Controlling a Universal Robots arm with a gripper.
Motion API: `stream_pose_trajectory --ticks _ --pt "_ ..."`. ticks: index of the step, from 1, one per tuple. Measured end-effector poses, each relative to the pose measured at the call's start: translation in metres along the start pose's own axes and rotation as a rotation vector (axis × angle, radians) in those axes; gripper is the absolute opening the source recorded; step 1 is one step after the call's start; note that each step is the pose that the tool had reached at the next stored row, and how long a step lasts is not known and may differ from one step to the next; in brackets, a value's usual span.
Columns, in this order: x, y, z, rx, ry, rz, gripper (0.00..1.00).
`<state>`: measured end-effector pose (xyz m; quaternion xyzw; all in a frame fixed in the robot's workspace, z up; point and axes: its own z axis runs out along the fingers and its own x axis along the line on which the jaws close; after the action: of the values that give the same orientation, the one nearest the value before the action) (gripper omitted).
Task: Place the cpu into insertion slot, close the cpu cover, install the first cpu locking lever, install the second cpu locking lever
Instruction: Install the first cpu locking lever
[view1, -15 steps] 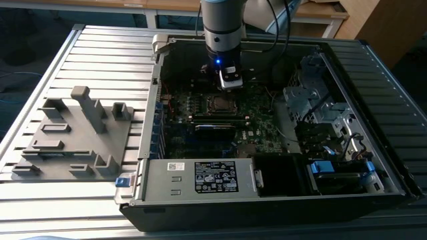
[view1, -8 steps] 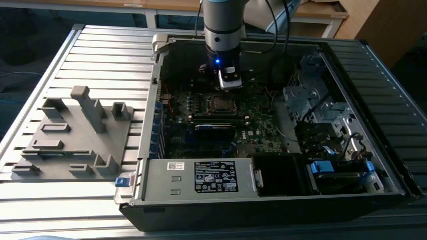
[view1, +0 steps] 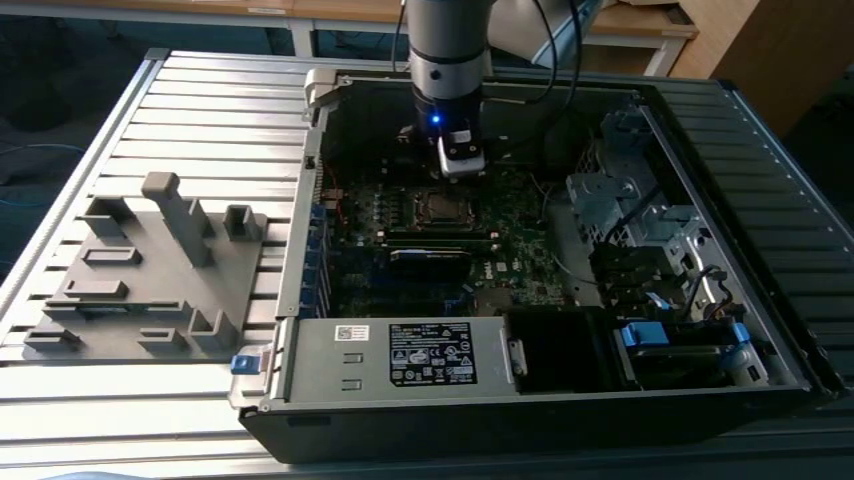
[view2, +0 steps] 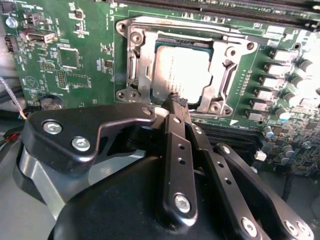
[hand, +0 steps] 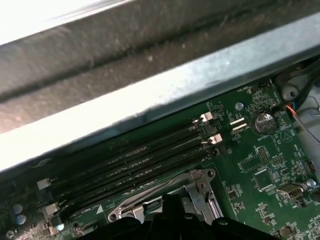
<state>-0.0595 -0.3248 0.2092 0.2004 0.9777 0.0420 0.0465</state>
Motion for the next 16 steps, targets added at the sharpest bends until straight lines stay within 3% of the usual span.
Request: stream_pose_trajectory --ticks 3,9,11,16 --pt "-0.0006 0.0002 -0.0001 0.0103 -0.0008 -0.001 0.1" --pt "-0.0026 0.0011 0.0002 0.0595 -0.0008 -0.02 0.1" --pt "-0.0035 0.0014 0.0005 0.0636 0.0008 -0.028 0.1" --pt "-0.0053 0.0022 0.0008 0.0614 0.0032 -0.061 0.1"
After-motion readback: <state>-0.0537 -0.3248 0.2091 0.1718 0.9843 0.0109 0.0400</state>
